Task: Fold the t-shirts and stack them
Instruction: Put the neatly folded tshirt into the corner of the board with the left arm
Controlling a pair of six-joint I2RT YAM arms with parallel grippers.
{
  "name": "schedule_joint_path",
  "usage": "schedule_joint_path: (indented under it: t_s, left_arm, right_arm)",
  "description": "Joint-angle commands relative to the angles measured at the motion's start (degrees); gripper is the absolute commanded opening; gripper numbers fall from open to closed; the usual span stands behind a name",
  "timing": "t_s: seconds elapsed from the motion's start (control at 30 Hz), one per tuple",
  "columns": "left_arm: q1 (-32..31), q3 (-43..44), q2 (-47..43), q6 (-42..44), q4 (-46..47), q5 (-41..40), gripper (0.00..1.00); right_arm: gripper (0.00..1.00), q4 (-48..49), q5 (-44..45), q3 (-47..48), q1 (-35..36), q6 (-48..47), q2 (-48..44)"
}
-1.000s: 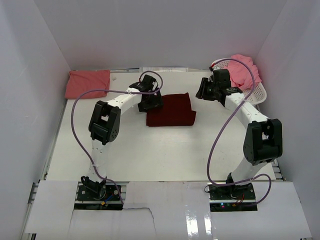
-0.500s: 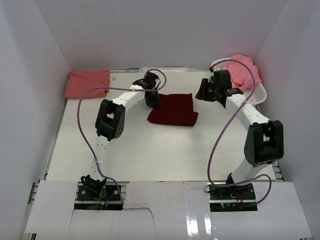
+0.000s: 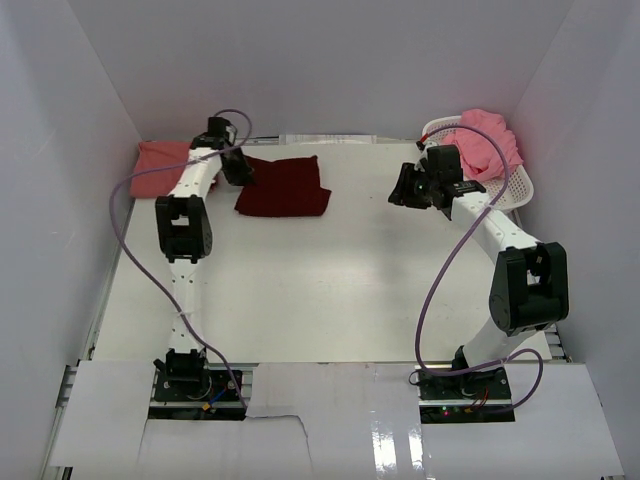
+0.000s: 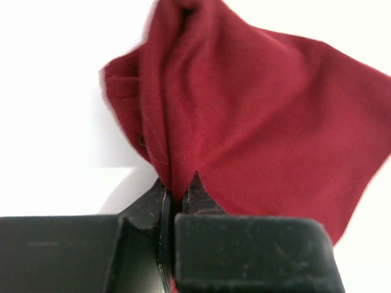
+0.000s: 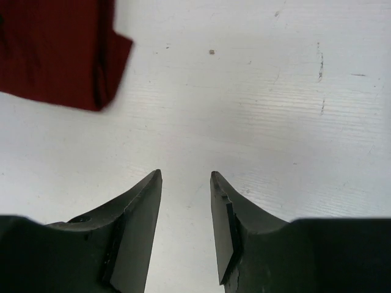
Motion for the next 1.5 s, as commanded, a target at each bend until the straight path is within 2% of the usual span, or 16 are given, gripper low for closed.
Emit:
schedule_joint_path:
  t_s: [0.0, 0.07, 0.17, 0.3, 0.33, 0.5, 0.67, 0.77, 1.0, 1.2, 1.3, 1.47]
  left_arm:
    - [10.4, 0.8, -4.3, 2.2, 4.2, 10.3, 0.0]
    - [13.0, 2.6, -3.1, 0.3, 5.4, 15.2, 0.0]
    - [14.1, 8.0, -2.7, 1.4, 5.7, 16.8, 0.0]
    - [14.9, 6.6, -4.6, 0.5, 13.1, 22.4, 0.0]
    - [14.9, 6.8, -4.5, 0.0, 14.2, 25.8, 0.0]
    - [13.8, 5.1, -4.2, -2.1, 17.2, 30.0, 0.0]
    - [14.6, 5.3, -5.1, -2.0, 17.9, 27.5, 0.0]
    - [15.2, 5.9, -5.9, -3.6, 19.0, 28.7, 0.0]
    - [18.2, 2.0, -11.7, -4.5, 23.8, 23.3, 0.0]
    - [23.1, 7.6, -10.3, -8.4, 26.0, 27.3, 0.0]
    - [23.4, 5.8, -12.0, -7.3, 28.2, 26.8, 0.0]
    - [25.9, 3.9, -11.7, -5.1, 26.5, 24.2, 0.0]
  right_arm:
    - [0.44, 2.5, -1.8, -0.9, 0.1, -0.1, -3.1]
    - [0.44, 2.8, -1.9, -1.3, 0.2, 0.2, -3.3]
    - [0.44, 2.5, -1.9, -0.9, 0.3, -0.1, -2.7]
    - [0.44, 2.1, -2.0, 0.0, 0.9, -0.1, -1.6]
    - [0.44, 2.0, -2.0, 0.6, 1.0, -0.1, -1.4]
    - [0.44, 2.1, -2.1, 2.1, 1.8, 0.5, 0.0]
    - [0.45, 1.5, -2.1, 4.1, 2.5, 0.5, 1.3]
    - [0.45, 0.2, -1.9, 5.9, 2.9, 0.2, 2.5]
    - [0.45, -1.4, -1.9, 7.4, 3.5, -0.4, 3.0]
    - [0.45, -2.5, -1.7, 8.4, 4.6, -0.9, 3.6]
    - [0.45, -2.3, -1.7, 8.4, 5.0, -1.0, 4.4]
    - [0.45, -2.0, -2.2, 8.0, 5.8, -0.8, 5.6]
